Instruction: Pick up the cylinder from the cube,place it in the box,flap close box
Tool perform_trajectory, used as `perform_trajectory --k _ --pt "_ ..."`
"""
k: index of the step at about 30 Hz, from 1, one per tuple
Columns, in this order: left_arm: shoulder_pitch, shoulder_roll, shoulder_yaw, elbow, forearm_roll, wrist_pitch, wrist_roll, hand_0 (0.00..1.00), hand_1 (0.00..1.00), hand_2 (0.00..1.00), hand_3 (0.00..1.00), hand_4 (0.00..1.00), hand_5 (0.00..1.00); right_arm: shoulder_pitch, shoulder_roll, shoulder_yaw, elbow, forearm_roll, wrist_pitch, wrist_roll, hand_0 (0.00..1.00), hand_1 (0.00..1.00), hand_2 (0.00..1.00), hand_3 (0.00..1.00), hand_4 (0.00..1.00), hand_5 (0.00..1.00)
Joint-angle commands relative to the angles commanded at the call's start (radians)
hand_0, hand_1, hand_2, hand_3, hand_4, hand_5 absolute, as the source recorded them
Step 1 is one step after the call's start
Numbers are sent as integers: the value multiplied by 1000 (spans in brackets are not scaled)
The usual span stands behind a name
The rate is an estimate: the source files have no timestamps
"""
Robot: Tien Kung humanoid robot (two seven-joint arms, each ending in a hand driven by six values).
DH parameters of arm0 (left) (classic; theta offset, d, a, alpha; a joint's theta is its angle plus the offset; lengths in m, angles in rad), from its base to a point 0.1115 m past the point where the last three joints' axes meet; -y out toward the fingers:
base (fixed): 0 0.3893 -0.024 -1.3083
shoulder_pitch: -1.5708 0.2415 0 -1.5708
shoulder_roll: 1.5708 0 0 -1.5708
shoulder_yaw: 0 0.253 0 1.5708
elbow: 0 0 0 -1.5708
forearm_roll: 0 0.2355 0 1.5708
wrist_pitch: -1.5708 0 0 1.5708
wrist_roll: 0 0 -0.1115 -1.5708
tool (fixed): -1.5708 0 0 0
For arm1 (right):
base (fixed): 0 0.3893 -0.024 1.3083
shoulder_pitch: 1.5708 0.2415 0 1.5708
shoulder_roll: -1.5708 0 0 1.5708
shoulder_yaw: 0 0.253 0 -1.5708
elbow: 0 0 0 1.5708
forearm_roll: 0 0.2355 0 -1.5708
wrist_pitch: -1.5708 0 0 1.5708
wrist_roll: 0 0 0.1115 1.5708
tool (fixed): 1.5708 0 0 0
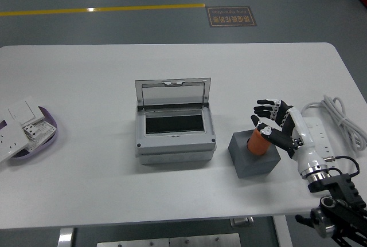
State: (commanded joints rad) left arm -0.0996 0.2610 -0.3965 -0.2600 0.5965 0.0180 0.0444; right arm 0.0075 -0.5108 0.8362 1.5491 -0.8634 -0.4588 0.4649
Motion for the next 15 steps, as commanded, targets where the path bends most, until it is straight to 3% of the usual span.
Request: perform_trajectory --k 15 --pt "-5 0 4 -1 1 -1 -1 597 622 616 638 691 216 0 -27 -50 -6 -23 18 -23 616 608 568 597 765 105"
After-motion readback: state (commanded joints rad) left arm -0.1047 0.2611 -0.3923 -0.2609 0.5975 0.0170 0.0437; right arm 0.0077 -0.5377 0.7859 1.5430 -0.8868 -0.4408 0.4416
